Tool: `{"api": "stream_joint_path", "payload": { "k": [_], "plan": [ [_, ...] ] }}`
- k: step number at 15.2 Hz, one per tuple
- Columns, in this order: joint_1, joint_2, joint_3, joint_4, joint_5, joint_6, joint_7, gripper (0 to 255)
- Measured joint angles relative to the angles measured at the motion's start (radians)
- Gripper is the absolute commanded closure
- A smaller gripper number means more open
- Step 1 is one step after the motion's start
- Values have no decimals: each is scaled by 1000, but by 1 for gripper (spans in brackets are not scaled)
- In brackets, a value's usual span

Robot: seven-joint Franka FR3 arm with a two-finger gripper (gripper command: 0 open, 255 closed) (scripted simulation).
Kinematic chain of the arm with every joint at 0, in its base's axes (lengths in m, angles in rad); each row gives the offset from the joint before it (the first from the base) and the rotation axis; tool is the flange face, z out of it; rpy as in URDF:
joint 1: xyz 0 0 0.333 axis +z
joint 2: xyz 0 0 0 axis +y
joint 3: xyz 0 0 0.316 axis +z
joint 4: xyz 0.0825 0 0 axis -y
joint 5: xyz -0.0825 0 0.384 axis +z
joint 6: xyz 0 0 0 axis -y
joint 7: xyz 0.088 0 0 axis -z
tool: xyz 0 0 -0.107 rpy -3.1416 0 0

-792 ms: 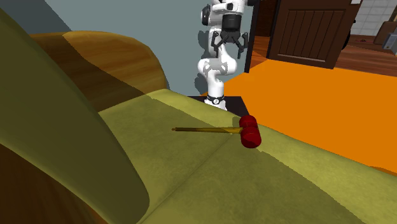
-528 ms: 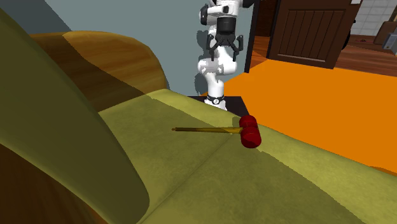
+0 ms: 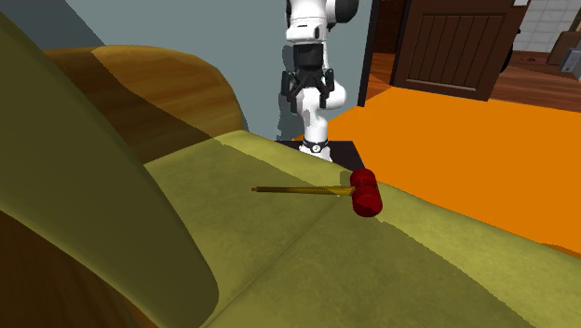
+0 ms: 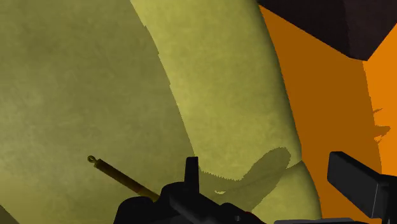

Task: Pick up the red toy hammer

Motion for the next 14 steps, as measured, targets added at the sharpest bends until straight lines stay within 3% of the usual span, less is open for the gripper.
{"api": "stream_joint_path", "payload": {
  "k": [8,14],
  "plan": [
    [118,338,-176,217,100,72,-550,0],
    [142,611,-211,432,236,56,-942,0]
  ]
}}
